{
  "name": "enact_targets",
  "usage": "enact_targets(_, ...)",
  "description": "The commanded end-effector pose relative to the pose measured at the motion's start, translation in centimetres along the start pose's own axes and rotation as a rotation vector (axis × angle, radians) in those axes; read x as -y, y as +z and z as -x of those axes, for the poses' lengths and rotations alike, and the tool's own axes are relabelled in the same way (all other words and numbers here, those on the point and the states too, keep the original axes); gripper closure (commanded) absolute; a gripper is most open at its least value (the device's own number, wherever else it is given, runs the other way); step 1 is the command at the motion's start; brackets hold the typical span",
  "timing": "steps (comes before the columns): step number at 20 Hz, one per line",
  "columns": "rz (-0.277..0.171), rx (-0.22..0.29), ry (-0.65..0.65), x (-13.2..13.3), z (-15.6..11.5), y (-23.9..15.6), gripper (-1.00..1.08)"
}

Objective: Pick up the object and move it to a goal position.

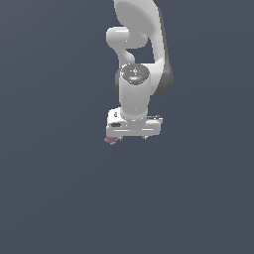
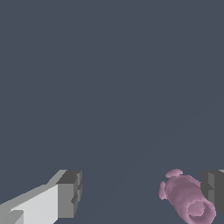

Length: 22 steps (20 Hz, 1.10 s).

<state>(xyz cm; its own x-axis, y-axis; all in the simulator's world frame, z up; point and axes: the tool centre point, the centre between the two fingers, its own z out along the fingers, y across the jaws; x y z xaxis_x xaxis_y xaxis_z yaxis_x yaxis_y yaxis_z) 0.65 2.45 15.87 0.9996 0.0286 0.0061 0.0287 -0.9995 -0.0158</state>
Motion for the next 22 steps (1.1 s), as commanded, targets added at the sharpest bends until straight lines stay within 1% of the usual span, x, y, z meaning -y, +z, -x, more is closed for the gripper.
enact_targets(1, 0.000, 0.000, 0.000, 0.0, 0.0, 0.0, -0.92)
enact_targets(14, 0.005, -0.003, 0.013, -0.5, 0.1, -0.6, -0.92)
enact_targets(18, 0.005, -0.003, 0.049, -1.3, 0.7, 0.0, -0.92)
enact_targets(22, 0.005, -0.001, 0.118, -2.7, 1.8, 1.2, -0.92)
